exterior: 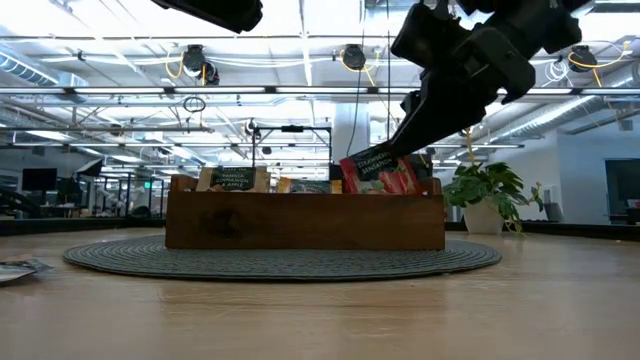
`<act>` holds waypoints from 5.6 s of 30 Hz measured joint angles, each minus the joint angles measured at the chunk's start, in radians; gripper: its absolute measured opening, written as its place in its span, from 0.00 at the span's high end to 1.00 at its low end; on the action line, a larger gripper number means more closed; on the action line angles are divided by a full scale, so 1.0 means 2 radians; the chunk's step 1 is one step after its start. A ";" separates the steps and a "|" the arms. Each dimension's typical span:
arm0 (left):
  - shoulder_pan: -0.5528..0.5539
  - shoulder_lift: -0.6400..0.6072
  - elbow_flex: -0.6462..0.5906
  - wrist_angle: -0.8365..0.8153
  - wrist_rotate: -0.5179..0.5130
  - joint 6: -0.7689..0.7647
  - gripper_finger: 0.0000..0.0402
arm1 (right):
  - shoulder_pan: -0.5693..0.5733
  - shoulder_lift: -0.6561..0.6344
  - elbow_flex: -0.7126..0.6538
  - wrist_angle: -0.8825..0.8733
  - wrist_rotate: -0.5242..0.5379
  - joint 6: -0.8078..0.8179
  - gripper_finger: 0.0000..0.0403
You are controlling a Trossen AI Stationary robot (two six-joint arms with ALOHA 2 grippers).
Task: Pick & Place Tea
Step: Put the red tea bag into the right section of the wooden organizer, then put the brown tea bag into the left section of the wooden organizer
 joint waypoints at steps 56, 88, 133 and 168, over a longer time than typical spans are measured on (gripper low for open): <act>0.008 0.000 -0.015 0.015 0.021 -0.015 0.88 | -0.010 0.000 -0.112 0.187 0.040 0.011 1.00; -0.015 0.000 -0.015 0.016 -0.018 0.038 0.88 | 0.228 -0.134 -0.112 0.196 0.242 -0.052 0.66; -0.050 0.044 -0.014 -0.299 0.119 -0.480 0.88 | 0.166 0.133 -0.112 0.510 -0.039 -0.077 0.99; 0.004 0.039 0.009 -0.391 0.072 -0.512 0.88 | 0.125 0.195 -0.023 0.413 -0.078 -0.011 0.99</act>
